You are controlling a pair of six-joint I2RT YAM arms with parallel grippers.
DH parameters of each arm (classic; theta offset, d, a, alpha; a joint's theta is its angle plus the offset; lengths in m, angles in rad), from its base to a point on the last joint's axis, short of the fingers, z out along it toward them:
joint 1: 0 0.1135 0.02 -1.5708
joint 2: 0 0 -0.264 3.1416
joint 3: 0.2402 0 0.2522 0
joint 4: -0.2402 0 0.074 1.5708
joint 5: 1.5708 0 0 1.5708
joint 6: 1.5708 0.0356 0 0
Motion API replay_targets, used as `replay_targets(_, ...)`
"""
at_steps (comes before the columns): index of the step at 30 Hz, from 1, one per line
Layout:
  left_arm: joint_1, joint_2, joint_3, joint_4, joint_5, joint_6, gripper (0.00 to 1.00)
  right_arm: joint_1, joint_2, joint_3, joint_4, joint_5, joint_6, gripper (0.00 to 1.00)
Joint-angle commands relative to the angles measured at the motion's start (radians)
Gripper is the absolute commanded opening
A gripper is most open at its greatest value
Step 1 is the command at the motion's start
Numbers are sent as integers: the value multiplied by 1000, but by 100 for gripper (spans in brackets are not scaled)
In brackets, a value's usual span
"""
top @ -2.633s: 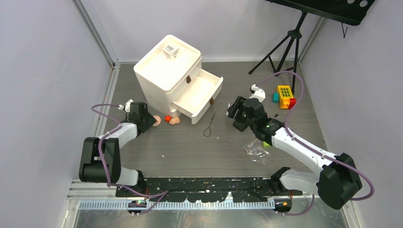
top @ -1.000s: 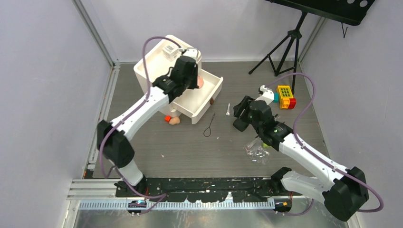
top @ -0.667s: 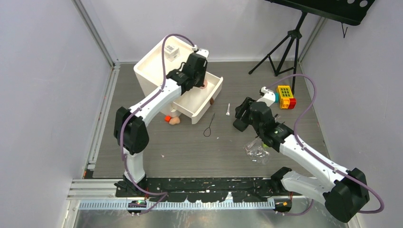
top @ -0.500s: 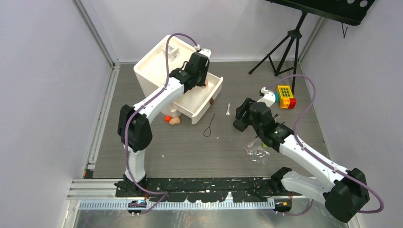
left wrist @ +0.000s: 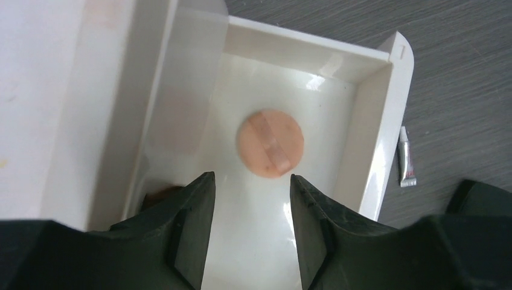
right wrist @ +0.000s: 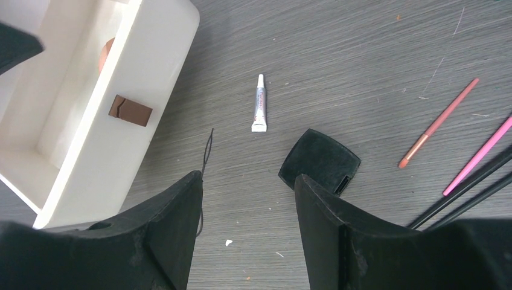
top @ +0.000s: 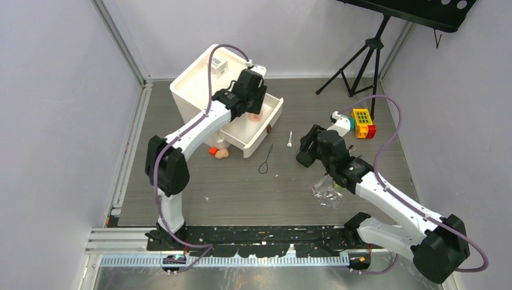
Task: Organize the makeup
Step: Place the makeup tool in the drawer, then pick up the makeup tool from the center of the board.
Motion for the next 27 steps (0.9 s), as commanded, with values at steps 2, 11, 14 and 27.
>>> replay_targets(2, -16, -303, -145, 63, -27, -27, 51, -5, -9, 5, 26, 31, -13, 62)
replay_targets(11, -19, -870, -704, 212, -182, -275, 53, -6, 35, -1, 64, -6, -5, 62)
replay_targets(14, -18, -1017, -877, 184, -285, -423, 53, -7, 54, 2, 78, -21, -5, 62)
replay_targets(27, 42, -1194, -1305, 323, -281, -922, 53, -7, 98, 18, 88, -51, 2, 62)
